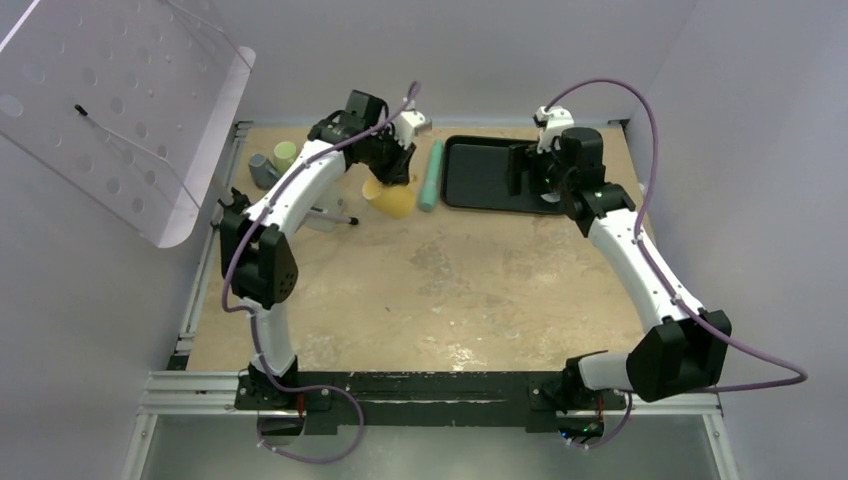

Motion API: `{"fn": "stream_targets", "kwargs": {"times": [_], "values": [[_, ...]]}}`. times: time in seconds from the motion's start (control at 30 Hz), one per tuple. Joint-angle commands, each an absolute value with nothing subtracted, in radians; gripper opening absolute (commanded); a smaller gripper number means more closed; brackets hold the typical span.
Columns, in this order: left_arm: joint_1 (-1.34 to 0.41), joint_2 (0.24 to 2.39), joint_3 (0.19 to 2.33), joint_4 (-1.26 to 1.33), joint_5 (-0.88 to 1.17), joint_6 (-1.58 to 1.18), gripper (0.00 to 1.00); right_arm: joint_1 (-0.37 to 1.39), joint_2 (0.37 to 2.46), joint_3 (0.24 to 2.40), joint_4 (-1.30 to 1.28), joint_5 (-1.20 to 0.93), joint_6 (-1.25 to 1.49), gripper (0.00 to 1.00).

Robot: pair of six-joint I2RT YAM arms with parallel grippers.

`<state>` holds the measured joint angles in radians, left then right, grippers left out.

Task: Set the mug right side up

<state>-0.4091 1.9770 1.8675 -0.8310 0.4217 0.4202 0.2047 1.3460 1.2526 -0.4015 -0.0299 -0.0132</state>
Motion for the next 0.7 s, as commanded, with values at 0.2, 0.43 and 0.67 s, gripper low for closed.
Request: {"fn": "stream_targets", "kwargs": {"times": [0.2, 0.43, 0.67], "values": [[-0.406, 1.830, 1.956, -0.616, 0.765, -0.381, 0.00, 0.308, 1.318, 1.040, 0.251, -0.588, 0.522, 0.89], [-0.408, 1.861, 2.009, -0.572, 0.771, -0.438, 0.00, 0.343, 1.320, 0.915, 0.516, -0.710, 0.774, 0.84], [-0.412, 1.878, 2.000, -0.507, 0.797, -0.522, 0.00, 0.392, 1.390, 0.884, 0.698, -0.761, 0.936, 0.79]]}}
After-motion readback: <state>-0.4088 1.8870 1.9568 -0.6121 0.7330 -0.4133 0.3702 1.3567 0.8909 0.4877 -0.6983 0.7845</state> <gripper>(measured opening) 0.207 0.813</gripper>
